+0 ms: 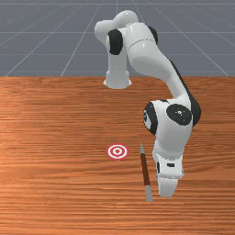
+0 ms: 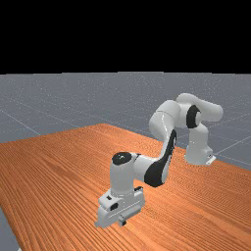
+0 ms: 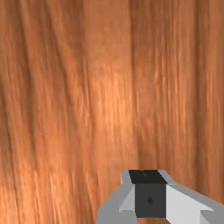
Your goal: Pick up the pen and put it to the marker
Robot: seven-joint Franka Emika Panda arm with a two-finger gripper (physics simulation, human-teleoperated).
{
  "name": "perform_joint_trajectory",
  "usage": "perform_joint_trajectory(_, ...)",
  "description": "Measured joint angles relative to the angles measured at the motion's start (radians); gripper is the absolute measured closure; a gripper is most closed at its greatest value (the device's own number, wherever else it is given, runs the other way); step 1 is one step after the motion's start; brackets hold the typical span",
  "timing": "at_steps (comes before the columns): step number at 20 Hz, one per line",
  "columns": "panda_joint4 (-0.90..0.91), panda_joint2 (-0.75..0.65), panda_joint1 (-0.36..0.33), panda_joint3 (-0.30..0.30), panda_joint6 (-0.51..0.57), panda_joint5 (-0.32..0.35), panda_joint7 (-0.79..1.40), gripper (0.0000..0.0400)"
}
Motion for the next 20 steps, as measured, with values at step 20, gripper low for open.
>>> perform_joint_trajectory(20,-0.156,-0.082,-0.174,-0.011,0.091,-0.035,-0.281,0.0400)
